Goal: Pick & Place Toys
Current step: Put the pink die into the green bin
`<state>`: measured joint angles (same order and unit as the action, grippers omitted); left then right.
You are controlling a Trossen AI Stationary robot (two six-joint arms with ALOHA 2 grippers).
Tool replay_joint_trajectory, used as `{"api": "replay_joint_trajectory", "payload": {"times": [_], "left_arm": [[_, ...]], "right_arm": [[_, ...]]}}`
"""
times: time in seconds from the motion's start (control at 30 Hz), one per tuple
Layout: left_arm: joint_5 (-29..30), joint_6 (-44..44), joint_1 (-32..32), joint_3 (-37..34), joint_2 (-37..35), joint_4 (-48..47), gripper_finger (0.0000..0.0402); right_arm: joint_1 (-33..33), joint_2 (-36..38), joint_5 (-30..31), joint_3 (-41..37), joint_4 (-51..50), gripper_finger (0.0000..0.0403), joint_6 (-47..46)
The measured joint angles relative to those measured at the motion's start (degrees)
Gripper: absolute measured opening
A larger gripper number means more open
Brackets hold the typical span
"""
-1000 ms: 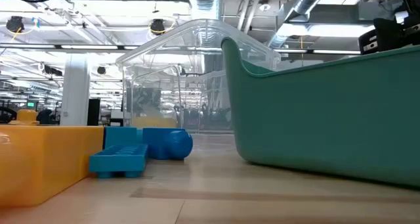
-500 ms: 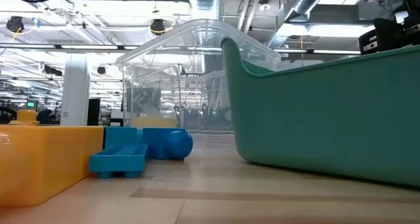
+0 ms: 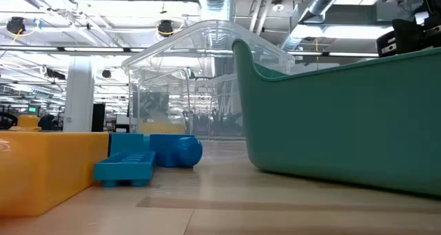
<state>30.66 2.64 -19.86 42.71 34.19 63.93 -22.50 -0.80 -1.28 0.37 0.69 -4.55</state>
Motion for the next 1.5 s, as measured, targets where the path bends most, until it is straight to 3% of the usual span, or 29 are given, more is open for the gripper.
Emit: {"api": "replay_joint_trajectory", "payload": {"times": [0.13,0.27,0.4,0.53,0.8,0.97,1.1,1.2,1.27,1.33,1.5], "left_arm": [[0.65,-17.75,0.00,6.87,5.25,-4.86,0.0374],[1.80,-25.58,0.00,14.31,10.12,-16.00,0.0374],[6.83,-30.69,0.00,20.50,14.64,-23.19,0.0374],[11.53,-30.95,0.10,22.86,17.99,-24.51,0.0374],[14.90,-24.51,2.60,23.00,21.01,-24.22,0.0374],[14.77,-17.81,2.31,23.02,22.49,-24.44,0.0374],[14.72,-15.40,1.59,23.02,23.41,-24.22,0.0374],[13.72,-15.21,0.80,23.02,23.68,-24.38,0.0374],[12.07,-15.04,-0.09,23.02,23.58,-24.29,0.0374],[10.79,-15.03,-1.24,23.02,23.53,-24.14,0.0374],[7.37,-15.87,-2.30,23.02,23.59,-23.25,0.0374]], "right_arm": [[0.00,0.00,0.01,0.01,-0.02,0.0193,0.01],[0.02,0.00,0.01,0.01,-0.01,0.0193,0.00],[-0.01,0.00,0.00,0.01,-0.01,0.0193,0.00],[0.03,0.00,0.34,0.01,-0.02,0.0193,0.06],[2.27,0.00,12.65,-0.01,7.11,0.0193,-3.66],[4.12,-0.02,16.37,-0.01,21.94,0.0193,-4.68],[5.68,-0.07,17.25,1.49,40.22,0.0193,-12.51],[7.16,0.07,21.94,4.11,54.25,0.0193,-17.71],[7.78,0.06,24.18,6.38,57.06,0.0193,-22.33],[8.23,-0.01,22.82,10.09,55.01,0.0193,-23.36],[8.43,-6.56,11.85,23.91,43.87,0.0193,-21.61]]}}
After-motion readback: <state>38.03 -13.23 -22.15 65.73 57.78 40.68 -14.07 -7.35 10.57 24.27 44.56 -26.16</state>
